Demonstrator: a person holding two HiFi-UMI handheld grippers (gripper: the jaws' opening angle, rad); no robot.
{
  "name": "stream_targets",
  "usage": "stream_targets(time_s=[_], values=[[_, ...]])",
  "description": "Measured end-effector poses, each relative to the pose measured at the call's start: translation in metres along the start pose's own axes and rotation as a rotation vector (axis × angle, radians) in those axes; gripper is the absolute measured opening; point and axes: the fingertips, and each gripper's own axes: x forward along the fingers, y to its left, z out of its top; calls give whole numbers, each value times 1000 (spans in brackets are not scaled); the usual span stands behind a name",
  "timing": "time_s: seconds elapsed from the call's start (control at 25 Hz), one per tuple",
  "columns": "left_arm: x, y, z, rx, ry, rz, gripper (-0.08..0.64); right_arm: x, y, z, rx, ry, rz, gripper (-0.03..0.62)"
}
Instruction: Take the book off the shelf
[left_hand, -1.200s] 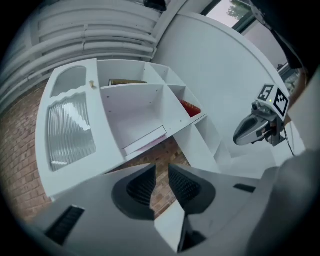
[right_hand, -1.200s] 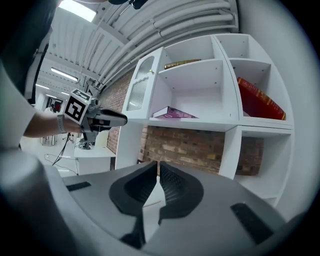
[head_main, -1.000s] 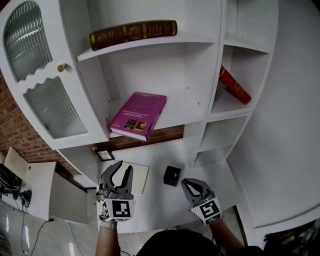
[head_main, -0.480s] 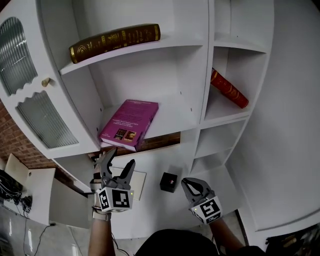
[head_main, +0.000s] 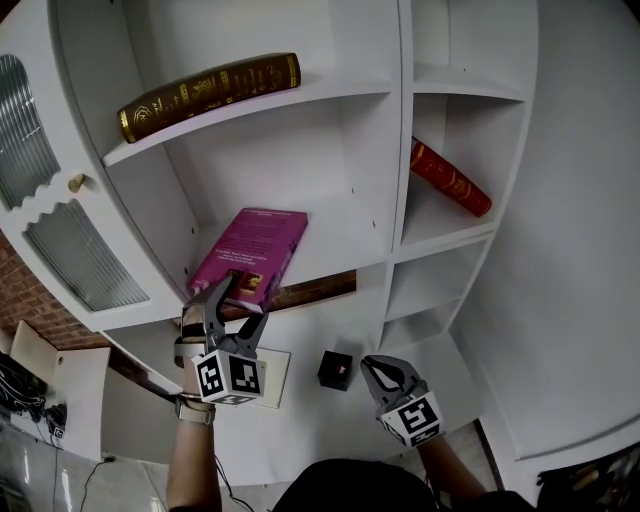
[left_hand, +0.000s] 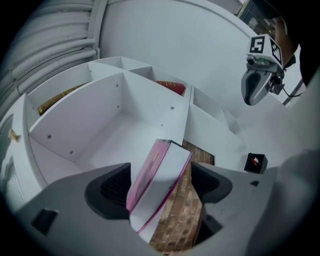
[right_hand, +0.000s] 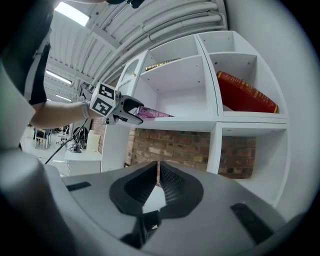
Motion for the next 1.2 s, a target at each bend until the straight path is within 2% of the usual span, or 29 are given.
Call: stream_targets(time_s=[0.4,0.68,1.2], values=[[21,1,-5,28,32,-3,358,2,-5,2,1,-7,-24,25],[19,6,-5,57,32,23,259,1,-11,3,-13,1,-45,26],[-9,1,-1,107,21,57,215,-1,11,10,-42,5,-16,26]])
